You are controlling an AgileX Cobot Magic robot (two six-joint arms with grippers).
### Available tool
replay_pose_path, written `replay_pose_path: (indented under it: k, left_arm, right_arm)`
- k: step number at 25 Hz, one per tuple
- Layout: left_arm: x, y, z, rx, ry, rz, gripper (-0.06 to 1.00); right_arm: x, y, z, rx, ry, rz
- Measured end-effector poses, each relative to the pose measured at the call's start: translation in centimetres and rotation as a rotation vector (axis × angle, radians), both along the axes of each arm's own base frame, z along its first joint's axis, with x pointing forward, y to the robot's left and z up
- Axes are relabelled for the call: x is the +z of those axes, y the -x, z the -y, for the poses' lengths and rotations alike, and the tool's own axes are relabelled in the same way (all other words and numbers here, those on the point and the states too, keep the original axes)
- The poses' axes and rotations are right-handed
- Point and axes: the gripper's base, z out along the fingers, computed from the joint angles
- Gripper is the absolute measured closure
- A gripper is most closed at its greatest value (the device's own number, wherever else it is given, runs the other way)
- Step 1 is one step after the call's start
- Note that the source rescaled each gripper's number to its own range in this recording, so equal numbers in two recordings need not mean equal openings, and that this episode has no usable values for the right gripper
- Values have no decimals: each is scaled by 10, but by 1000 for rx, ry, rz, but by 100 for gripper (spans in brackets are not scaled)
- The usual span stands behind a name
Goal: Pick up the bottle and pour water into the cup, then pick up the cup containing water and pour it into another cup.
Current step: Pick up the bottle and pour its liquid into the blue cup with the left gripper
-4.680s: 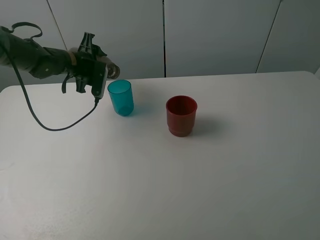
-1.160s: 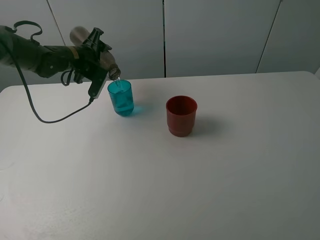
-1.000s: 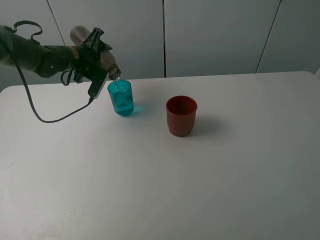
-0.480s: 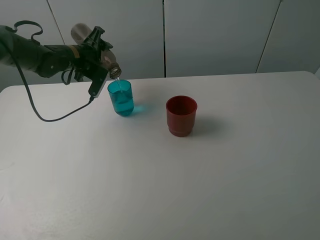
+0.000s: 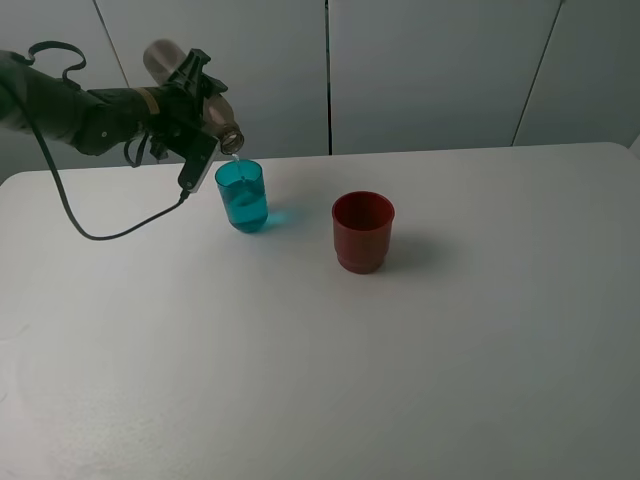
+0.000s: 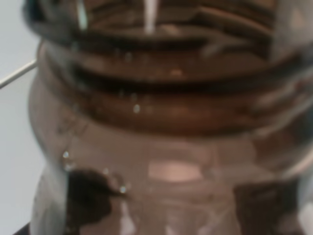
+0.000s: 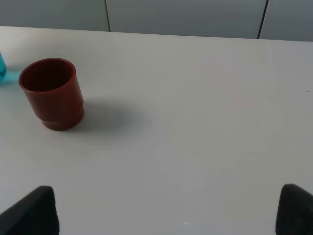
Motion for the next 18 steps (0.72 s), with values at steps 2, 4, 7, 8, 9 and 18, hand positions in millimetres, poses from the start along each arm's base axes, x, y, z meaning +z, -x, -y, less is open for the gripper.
replay_pose_path:
  k: [2,4,7,8,9,18]
  left_arm:
    - [0,0,1,-9,-6,9,94]
    - [0,1,2,-20,-16,12,94]
    - [0,1,3,-40,-36,19,94]
    - [1,1,4,-44,-37,23,94]
    - [1,1,4,-49,-40,27,94]
    - [1,2,7,-99,-79,49,94]
  right_arm:
    - [0,0,0,0,0,0]
    - [0,0,0,0,0,0]
    - [0,0,0,0,0,0]
    - [0,0,0,0,0,0]
    - [0,0,0,0,0,0]
    - [0,0,0,0,0,0]
